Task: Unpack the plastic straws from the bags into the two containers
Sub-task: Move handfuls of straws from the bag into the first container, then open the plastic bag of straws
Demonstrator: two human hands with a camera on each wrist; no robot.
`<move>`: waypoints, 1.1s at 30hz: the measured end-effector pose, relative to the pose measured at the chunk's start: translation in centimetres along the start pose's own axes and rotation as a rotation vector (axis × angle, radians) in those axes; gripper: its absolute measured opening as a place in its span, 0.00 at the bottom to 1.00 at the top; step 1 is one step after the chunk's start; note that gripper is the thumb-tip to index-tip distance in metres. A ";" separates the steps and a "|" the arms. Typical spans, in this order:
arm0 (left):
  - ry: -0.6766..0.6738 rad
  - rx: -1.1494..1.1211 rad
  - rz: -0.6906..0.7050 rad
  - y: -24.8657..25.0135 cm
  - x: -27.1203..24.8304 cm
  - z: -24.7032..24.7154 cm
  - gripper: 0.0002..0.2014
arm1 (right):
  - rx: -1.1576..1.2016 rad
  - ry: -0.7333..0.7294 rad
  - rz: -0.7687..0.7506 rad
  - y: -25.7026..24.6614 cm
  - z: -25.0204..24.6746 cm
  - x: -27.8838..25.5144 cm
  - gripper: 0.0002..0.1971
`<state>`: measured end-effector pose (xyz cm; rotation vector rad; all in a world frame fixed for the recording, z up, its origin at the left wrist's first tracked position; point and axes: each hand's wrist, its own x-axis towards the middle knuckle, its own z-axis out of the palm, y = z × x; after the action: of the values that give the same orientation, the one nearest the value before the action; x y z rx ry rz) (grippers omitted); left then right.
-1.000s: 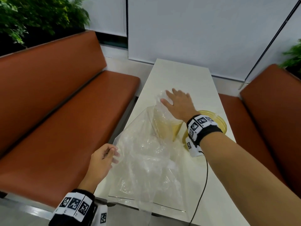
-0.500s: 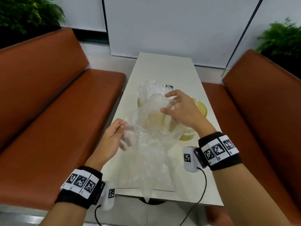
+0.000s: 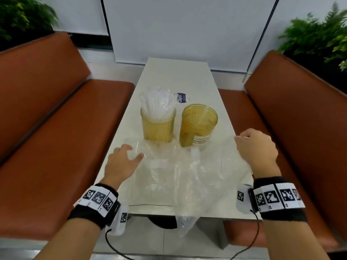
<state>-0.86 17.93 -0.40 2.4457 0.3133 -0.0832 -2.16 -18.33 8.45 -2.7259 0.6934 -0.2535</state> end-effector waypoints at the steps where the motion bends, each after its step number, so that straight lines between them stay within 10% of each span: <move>1: -0.035 0.061 -0.086 -1.0 -0.1 0.2 0.37 | -0.092 0.038 -0.033 0.5 0.5 -0.5 0.19; 4: -0.176 0.183 -0.244 -3.2 -0.9 0.8 0.57 | -0.023 0.201 -0.364 1.1 2.1 -2.2 0.20; 7: -0.199 0.170 -0.275 -5.0 -2.6 1.3 0.64 | 0.058 -0.143 -0.654 1.2 5.0 -4.1 0.30; 10: -0.179 0.156 -0.340 -6.1 -4.1 1.4 0.64 | -0.159 -0.510 -0.657 1.6 9.3 -5.4 0.48; 13: -0.230 0.062 -0.357 -5.9 -4.8 0.2 0.47 | -0.279 -0.620 -0.536 2.1 13.2 -6.3 0.45; 18: -0.029 0.306 -0.069 -0.6 -6.3 -5.8 0.22 | -0.427 -0.562 -0.471 1.1 16.3 -7.4 0.35; 28: 0.329 0.708 0.627 12.9 -9.2 -14.7 0.24 | -0.086 -0.663 -0.270 -4.7 15.2 -5.8 0.36; 33: 0.212 0.768 0.668 16.5 -7.6 -14.9 0.26 | 0.762 -0.010 -0.385 -6.2 9.4 -5.9 0.19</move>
<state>-4.47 13.31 22.34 3.1808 -0.5639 0.4198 -2.25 -7.80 1.23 -2.0849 0.0224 -0.4758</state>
